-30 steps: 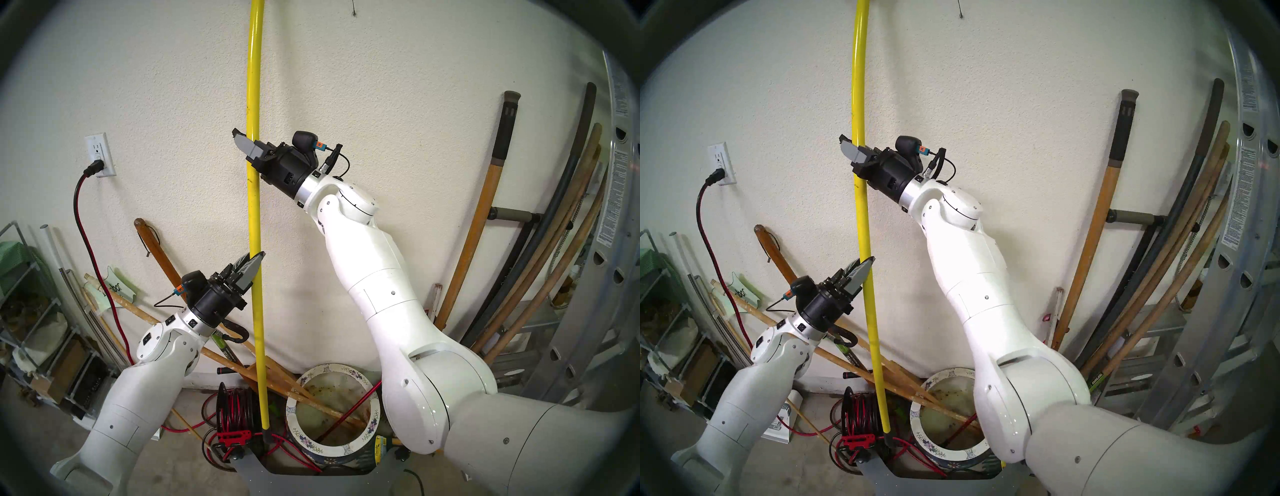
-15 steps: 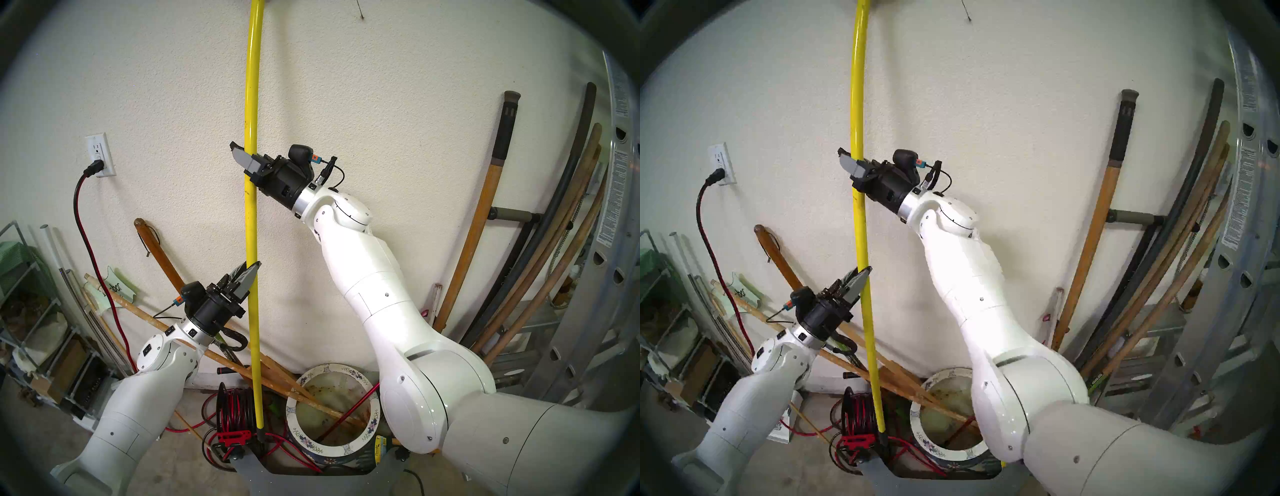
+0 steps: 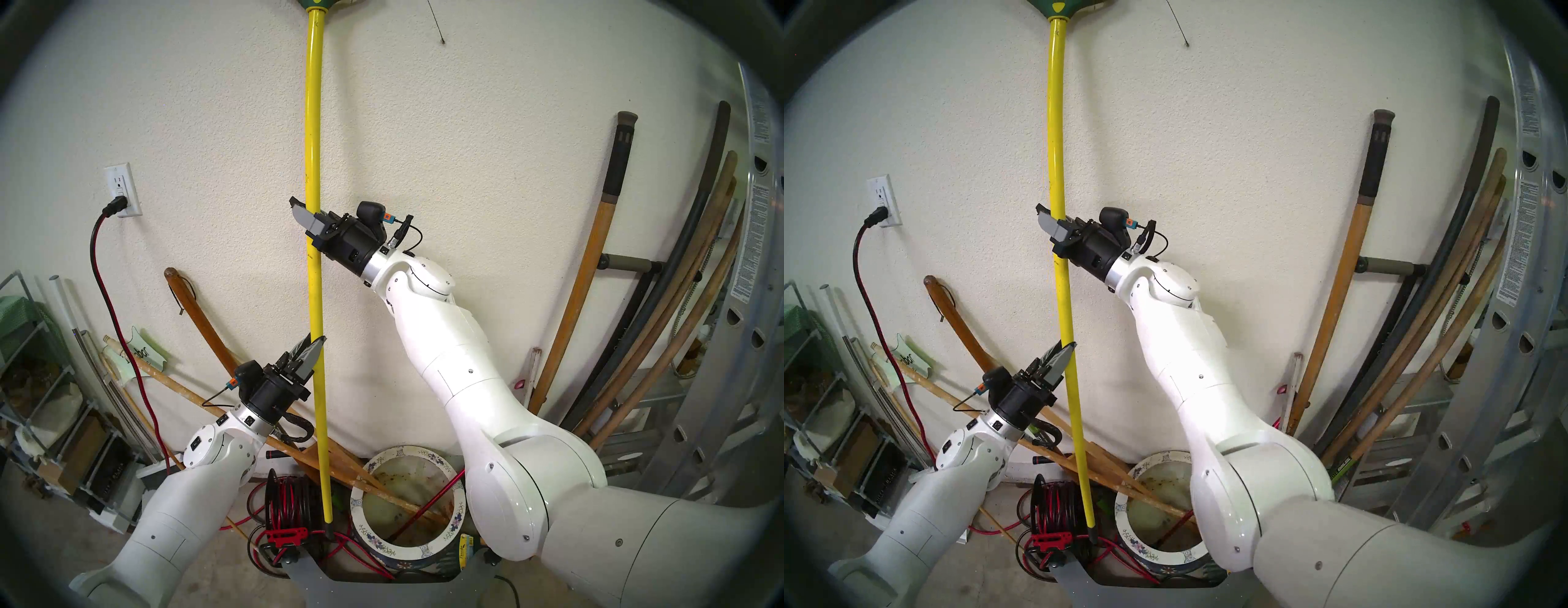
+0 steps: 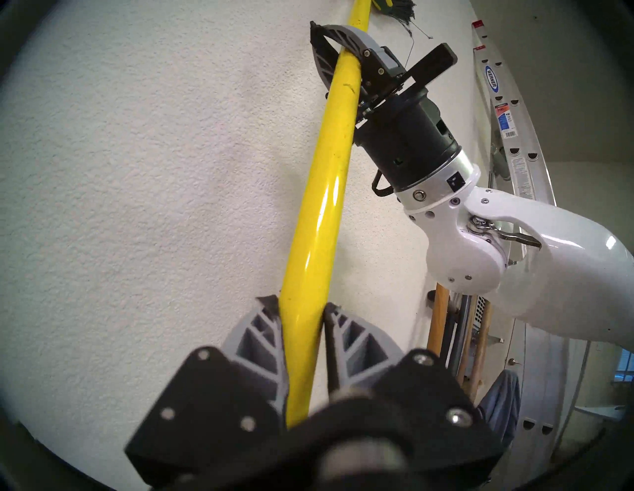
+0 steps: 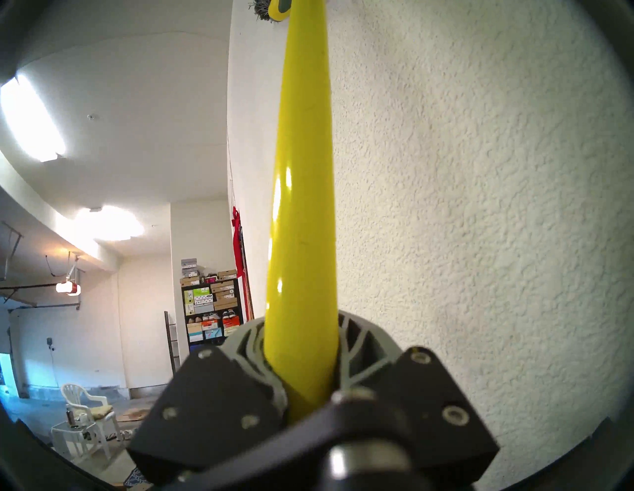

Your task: Take wooden sticks or brooms out of the pot

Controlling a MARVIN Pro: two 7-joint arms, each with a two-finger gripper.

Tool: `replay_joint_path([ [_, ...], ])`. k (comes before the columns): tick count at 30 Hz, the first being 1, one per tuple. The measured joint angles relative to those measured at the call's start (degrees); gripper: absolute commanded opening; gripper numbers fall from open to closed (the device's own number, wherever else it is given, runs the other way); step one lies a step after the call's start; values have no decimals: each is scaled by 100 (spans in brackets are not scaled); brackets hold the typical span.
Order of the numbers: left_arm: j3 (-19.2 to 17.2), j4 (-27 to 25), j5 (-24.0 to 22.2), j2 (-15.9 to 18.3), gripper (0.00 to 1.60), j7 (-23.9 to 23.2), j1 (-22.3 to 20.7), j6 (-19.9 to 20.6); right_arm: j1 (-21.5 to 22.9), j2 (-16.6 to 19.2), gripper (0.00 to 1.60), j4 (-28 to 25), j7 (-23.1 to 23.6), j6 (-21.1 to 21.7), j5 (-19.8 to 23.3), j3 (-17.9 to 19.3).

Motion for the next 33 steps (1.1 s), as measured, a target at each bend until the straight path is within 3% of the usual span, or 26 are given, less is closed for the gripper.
replay_joint_path([
  [7,308,382,29,-68,0,-347,114,-6,-16,75,0,238,-442,-249,-109,299],
  [15,429,753,-94,-151,0,-731,86,-39,-98,-18,0,226,-595,-487,-174,372],
  [33,430,743,-248,-151,0,-981,29,15,-313,-186,0,398,-746,-438,-237,397],
])
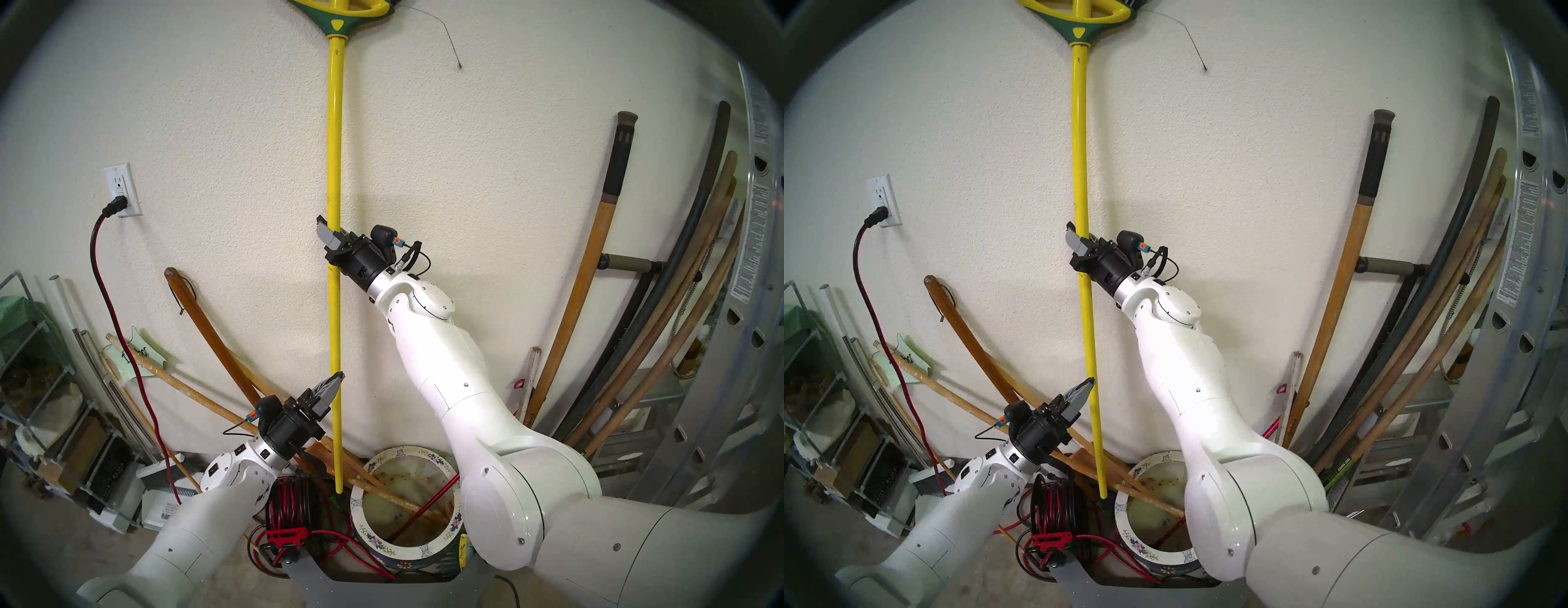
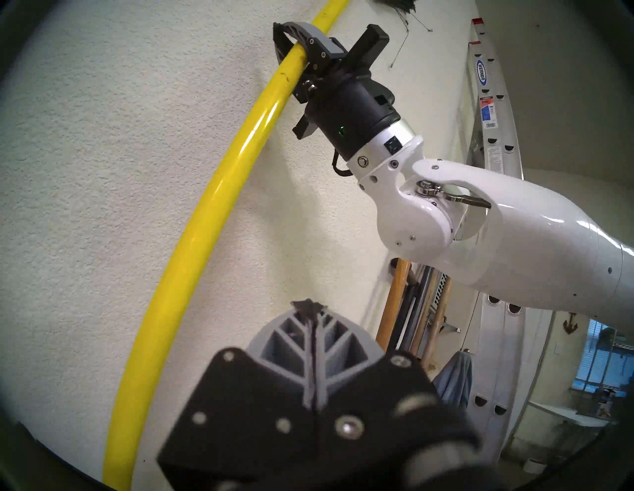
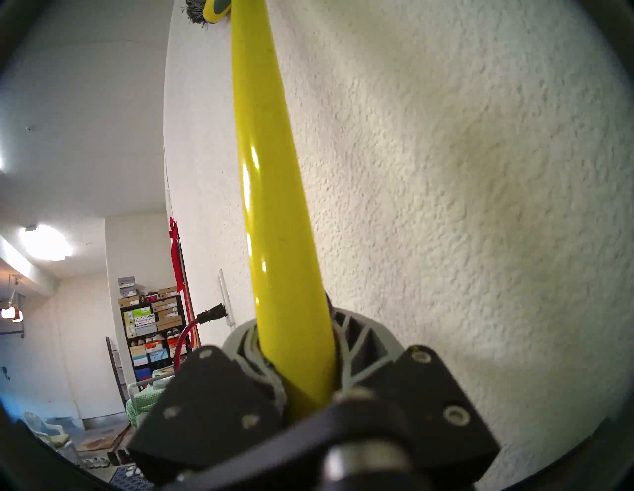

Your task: Take wooden sticks or brooms out of the pot

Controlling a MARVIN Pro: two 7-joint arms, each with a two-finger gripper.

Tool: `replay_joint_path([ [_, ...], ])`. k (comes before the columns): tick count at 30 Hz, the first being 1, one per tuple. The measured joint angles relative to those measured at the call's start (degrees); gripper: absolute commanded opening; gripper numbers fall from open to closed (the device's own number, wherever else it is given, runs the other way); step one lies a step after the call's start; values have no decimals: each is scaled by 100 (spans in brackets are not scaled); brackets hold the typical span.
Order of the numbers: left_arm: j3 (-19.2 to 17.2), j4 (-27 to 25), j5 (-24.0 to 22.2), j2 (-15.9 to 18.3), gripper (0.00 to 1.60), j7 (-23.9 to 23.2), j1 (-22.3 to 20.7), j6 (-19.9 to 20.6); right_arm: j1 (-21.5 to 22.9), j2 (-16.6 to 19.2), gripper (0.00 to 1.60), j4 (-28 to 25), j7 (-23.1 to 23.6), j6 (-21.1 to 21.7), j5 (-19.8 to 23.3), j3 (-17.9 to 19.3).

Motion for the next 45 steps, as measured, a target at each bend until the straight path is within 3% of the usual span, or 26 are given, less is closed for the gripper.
replay_joint_path([
  [20,-51,54,-124,46,0,-64,31,142,-1006,20,0,-303,-92,338,-426,-264],
  [38,-174,194,-210,21,0,-135,-9,145,-1285,144,0,-295,175,348,-877,-478],
  [45,-180,317,13,125,0,57,-99,128,-1382,217,0,-296,234,335,-904,-539],
])
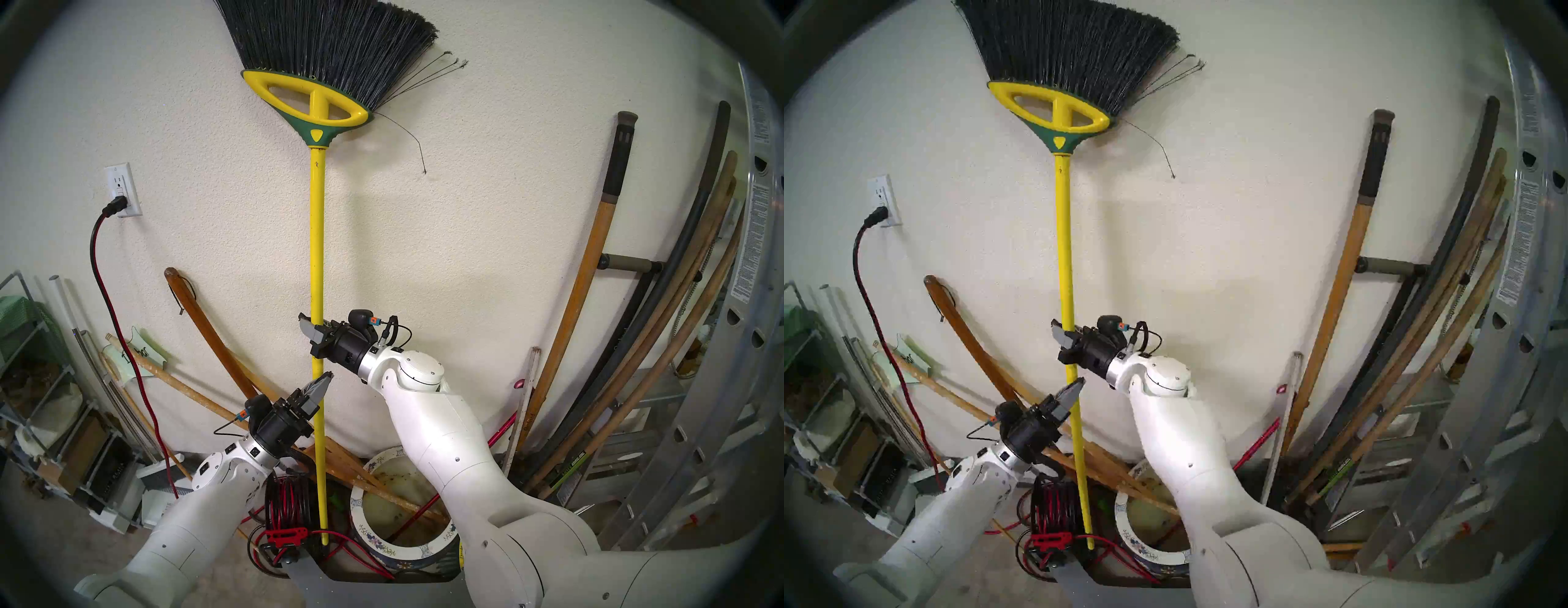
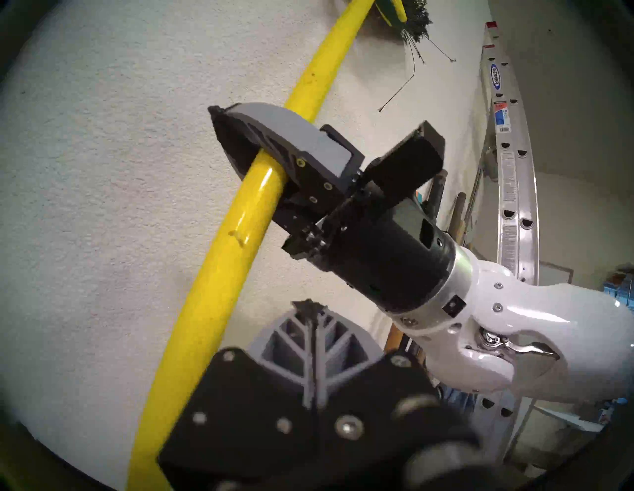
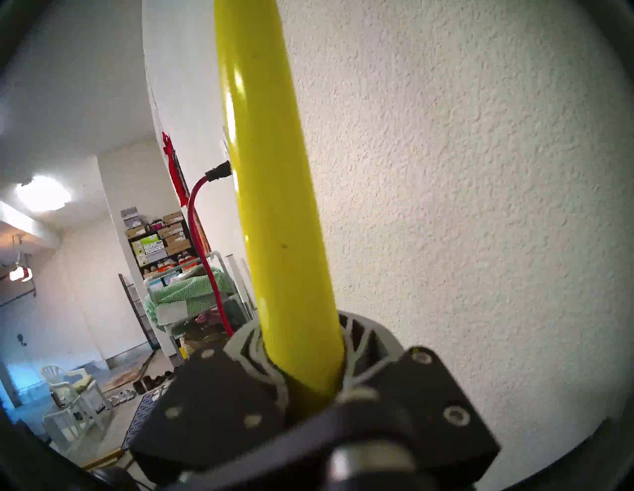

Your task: Take wooden sticks or brooms out of the pot

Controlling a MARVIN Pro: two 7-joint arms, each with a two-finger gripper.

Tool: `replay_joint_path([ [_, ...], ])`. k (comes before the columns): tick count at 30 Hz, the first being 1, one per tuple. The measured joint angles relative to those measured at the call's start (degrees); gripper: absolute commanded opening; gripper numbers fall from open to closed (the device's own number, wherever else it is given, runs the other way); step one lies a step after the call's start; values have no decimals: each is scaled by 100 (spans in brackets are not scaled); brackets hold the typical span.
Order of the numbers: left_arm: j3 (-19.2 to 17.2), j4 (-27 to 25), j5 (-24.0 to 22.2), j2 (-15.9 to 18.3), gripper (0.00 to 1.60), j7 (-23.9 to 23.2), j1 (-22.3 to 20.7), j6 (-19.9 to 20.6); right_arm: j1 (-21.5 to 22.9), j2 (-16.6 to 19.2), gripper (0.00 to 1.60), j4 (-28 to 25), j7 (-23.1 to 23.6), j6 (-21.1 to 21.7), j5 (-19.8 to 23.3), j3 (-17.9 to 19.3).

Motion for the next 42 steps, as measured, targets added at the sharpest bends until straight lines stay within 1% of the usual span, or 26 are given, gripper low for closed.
replay_joint_path([
  [3,15,39,64,62,0,62,-25,99,-12,11,0,8,2,-19,-9,2],
  [4,27,44,92,84,10,79,-31,134,-14,14,0,13,2,-25,-13,3],
  [5,68,45,154,133,66,109,-43,203,-18,20,0,22,2,-38,-20,4],
  [6,91,40,189,158,94,124,-46,236,-21,23,0,25,2,-46,-23,5],
  [7,113,25,224,184,149,137,-46,266,-22,25,0,28,2,-53,-25,6],
  [8,132,5,255,208,160,151,-46,293,-24,27,0,31,2,-59,-28,8],
  [13,227,-179,421,348,160,208,4,438,-29,37,0,51,-18,-88,-52,30],
  [21,293,-194,730,506,160,336,52,400,-54,56,0,50,-16,-121,-46,-2],
  [30,395,2,1303,589,160,556,59,-35,-112,101,0,2,-31,-123,-30,-93],
  [35,452,177,1760,640,160,763,14,-313,-142,137,0,-29,-49,-119,-6,-158],
  [42,484,381,2109,677,160,1007,-29,-522,-195,200,0,-95,-74,-116,68,-262],
])
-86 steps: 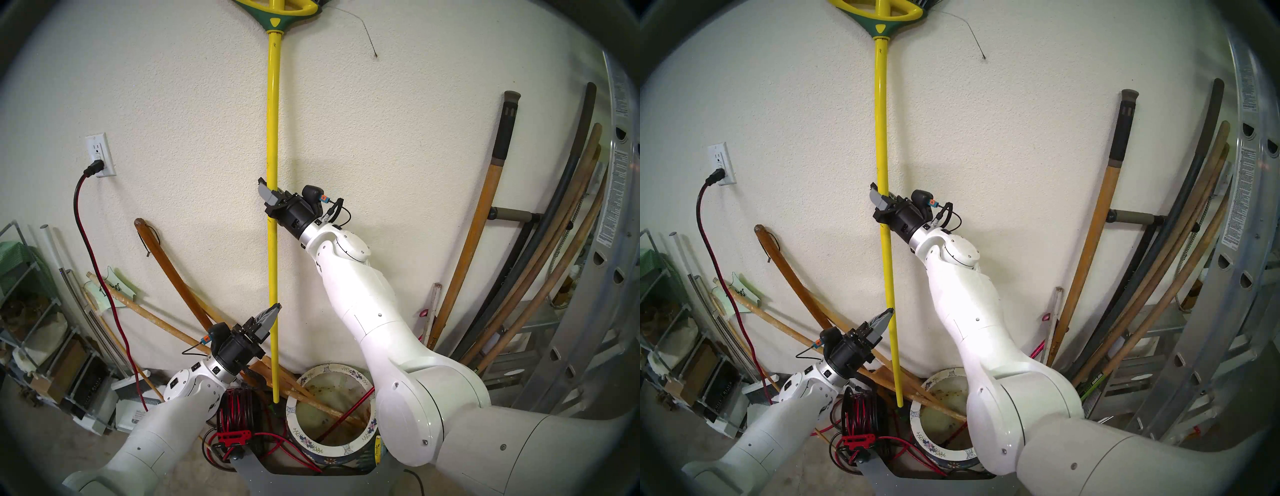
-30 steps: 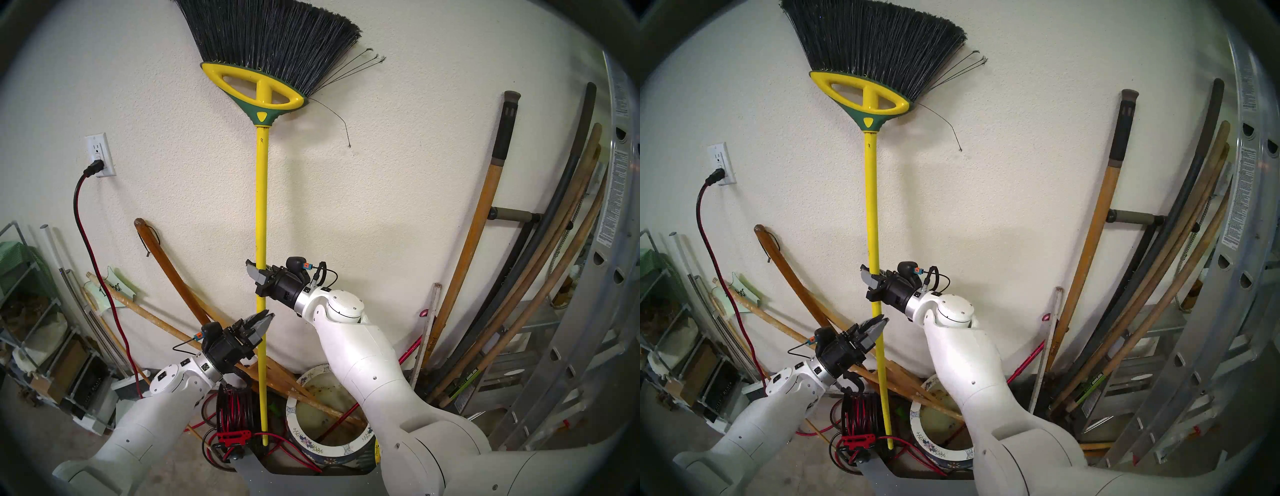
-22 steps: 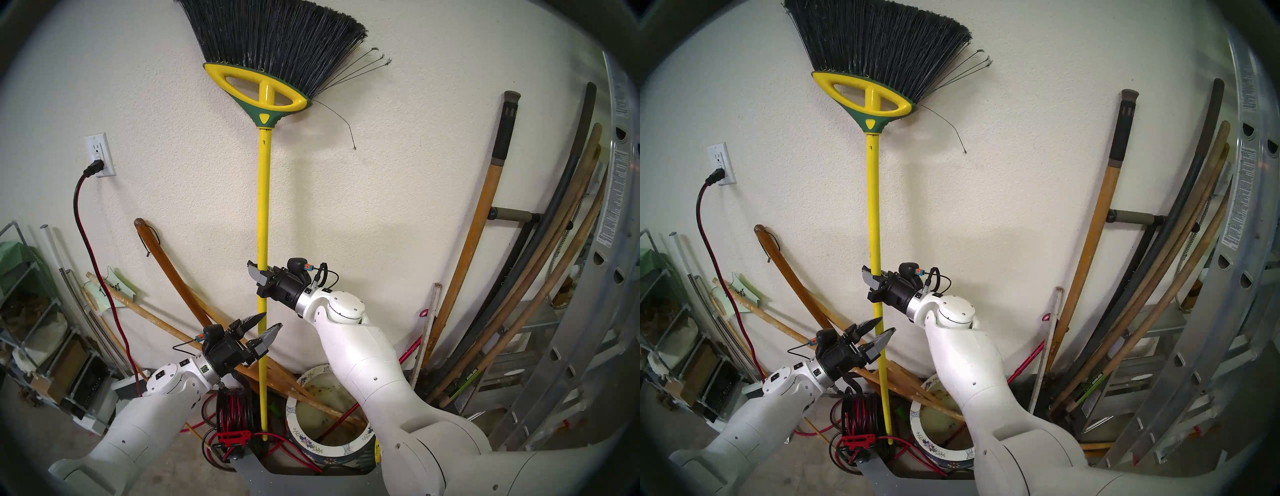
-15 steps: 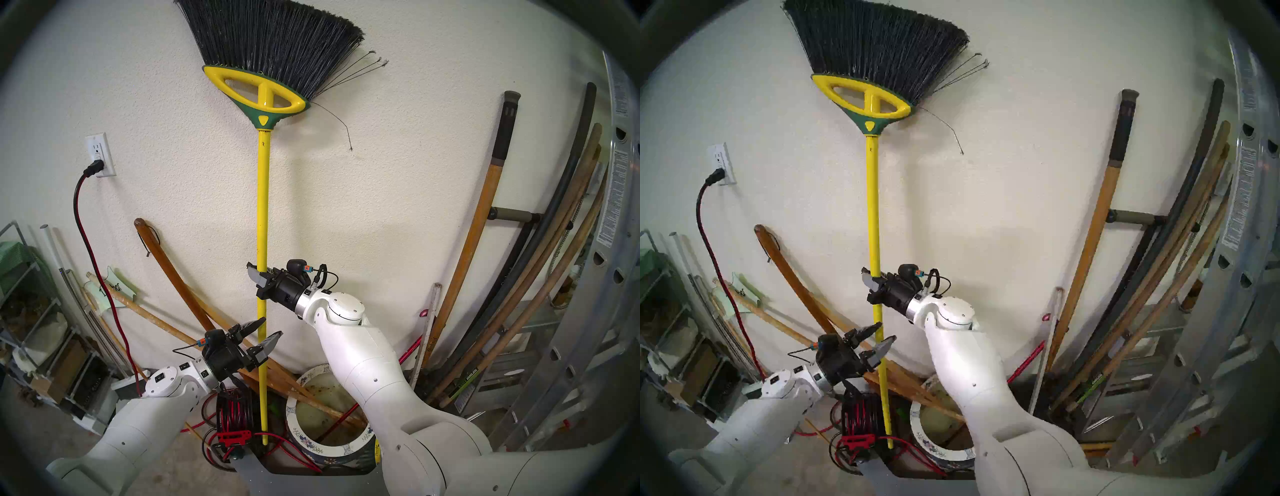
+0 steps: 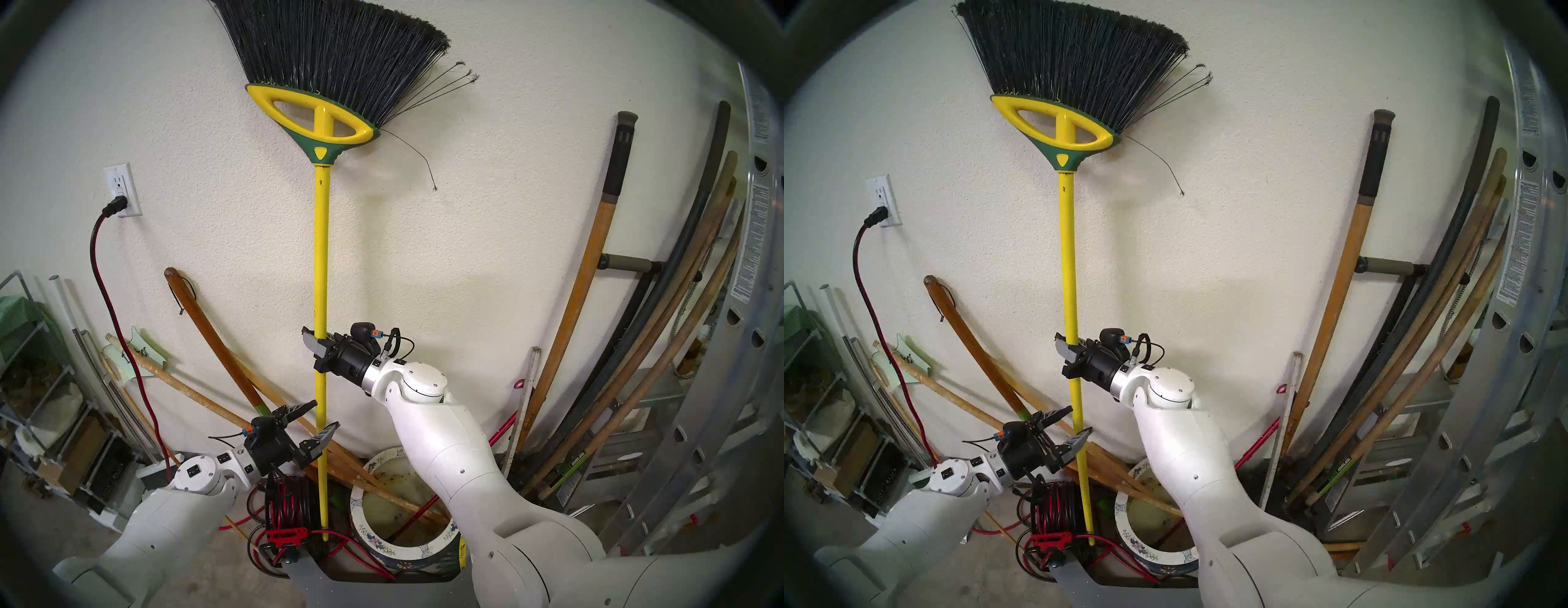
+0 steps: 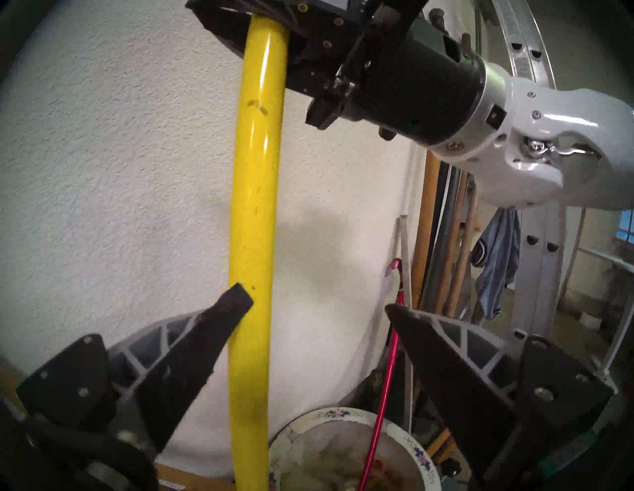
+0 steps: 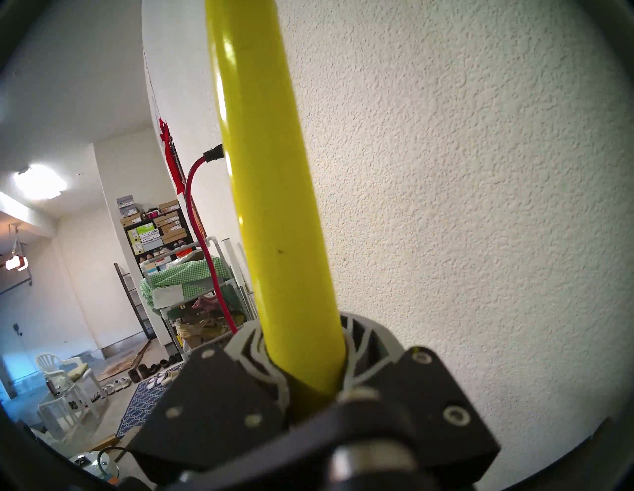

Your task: Take wooden sticks or brooms out of the pot

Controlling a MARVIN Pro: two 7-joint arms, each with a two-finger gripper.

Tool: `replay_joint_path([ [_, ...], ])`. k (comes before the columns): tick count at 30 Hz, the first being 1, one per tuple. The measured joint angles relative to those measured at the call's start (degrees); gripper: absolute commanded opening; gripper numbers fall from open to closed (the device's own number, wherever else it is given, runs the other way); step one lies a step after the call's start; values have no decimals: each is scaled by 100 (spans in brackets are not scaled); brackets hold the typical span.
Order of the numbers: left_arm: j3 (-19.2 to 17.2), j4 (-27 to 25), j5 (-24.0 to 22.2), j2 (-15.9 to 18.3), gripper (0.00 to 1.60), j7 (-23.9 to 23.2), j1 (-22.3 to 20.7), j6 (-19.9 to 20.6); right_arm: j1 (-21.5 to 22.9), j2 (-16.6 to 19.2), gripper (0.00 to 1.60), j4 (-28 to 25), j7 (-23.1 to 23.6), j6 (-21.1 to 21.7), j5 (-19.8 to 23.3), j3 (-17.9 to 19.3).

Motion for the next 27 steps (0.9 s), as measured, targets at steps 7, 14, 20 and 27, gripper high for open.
replay_joint_path([
  [7,40,402,86,-64,160,76,-148,-32,-24,32,0,-50,-81,-4,116,-122],
  [14,207,945,-24,-321,160,-100,-364,4,-57,57,0,-107,-153,-4,165,-167],
  [20,345,1391,-101,-586,136,-242,-568,27,-79,75,0,-151,-193,-2,182,-186],
  [27,384,2006,-223,-802,0,-329,-875,-77,-126,127,0,-219,-214,2,227,-196],
])
